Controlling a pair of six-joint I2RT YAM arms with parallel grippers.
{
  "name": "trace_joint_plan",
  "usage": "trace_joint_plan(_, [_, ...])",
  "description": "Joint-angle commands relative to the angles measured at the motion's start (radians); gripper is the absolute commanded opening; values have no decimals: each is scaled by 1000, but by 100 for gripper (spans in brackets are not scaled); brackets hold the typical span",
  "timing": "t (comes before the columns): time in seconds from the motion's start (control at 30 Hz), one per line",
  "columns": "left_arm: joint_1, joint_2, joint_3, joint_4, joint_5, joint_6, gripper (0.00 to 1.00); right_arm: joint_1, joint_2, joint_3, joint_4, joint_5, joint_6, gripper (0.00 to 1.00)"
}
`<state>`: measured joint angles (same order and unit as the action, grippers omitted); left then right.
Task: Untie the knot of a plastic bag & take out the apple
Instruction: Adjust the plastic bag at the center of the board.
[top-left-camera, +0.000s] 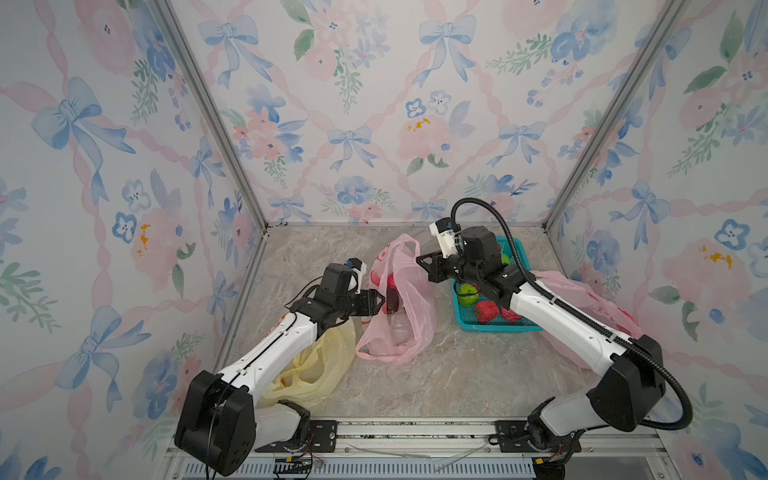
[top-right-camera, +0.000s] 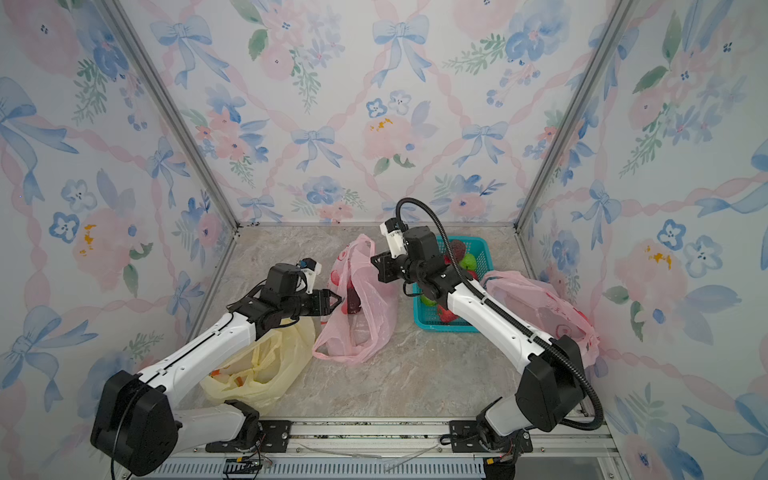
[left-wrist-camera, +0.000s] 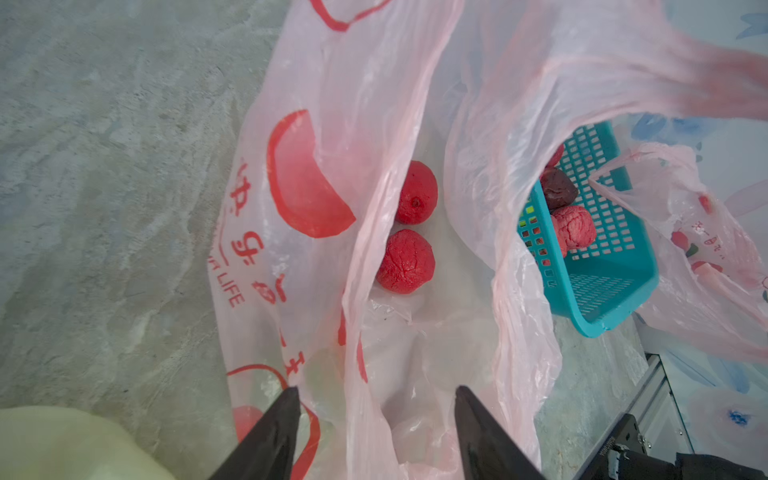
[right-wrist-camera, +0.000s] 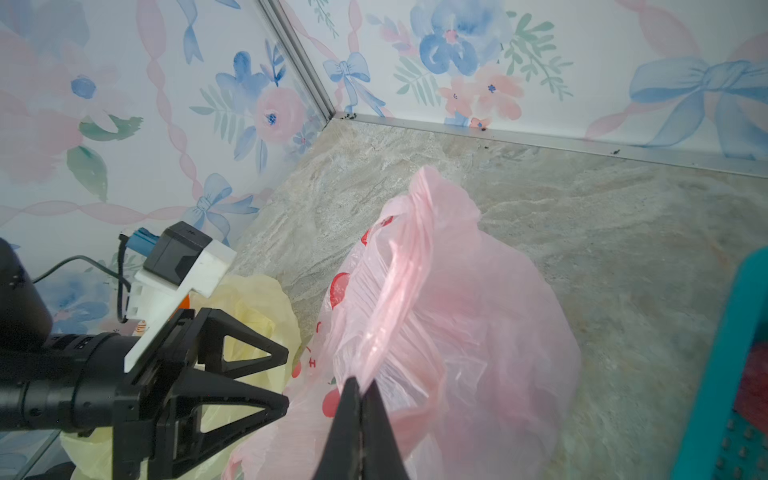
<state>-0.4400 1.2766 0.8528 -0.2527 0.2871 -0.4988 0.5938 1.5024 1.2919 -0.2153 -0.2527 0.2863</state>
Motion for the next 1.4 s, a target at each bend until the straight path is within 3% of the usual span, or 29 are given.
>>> trace_joint_plan(0.0, [-22,40,-35,22,-10,-19,62,-9,25,33,-114,51,-66,0])
trace_joint_plan(0.23, [-47,129,-89,22,-18,-19,59,-58,33,67,-224,121,-138,0])
trace_joint_plan(0.27, [-47,139,-92,22,-23,-13,51,-68,35,69,-242,146,-150,0])
trace_joint_plan(0.37, [-45,140,-85,22,-51,-3,0,-101,50,79,-304,200,-178,0])
trace_joint_plan(0.5, [-7,57,-77,11,-112,7,0,-139,91,74,-337,221,-194,0])
trace_joint_plan(0.67, [109,-124,-81,-42,-196,37,0,-150,147,73,-330,254,-208,0])
trace_joint_plan(0.8, [189,-259,-71,-87,-243,77,0,-150,202,83,-282,213,-193,0])
trace_joint_plan(0.97, [198,-235,-66,-92,-159,79,0,-146,270,101,-248,171,-172,0])
trace_joint_plan(1.07, [158,-192,-85,-60,-161,80,0,-146,281,109,-268,128,-177,1])
trace_joint_plan(1.2, [105,-147,-76,-33,-176,81,0,-129,166,76,-209,0,-181,37])
trace_joint_plan(1.27, [93,-137,-68,-22,-176,81,0,-94,86,72,-188,-14,-188,49])
trace_joint_plan(1.37, [88,-131,-58,-12,-176,83,0,-18,3,87,-187,9,-215,59])
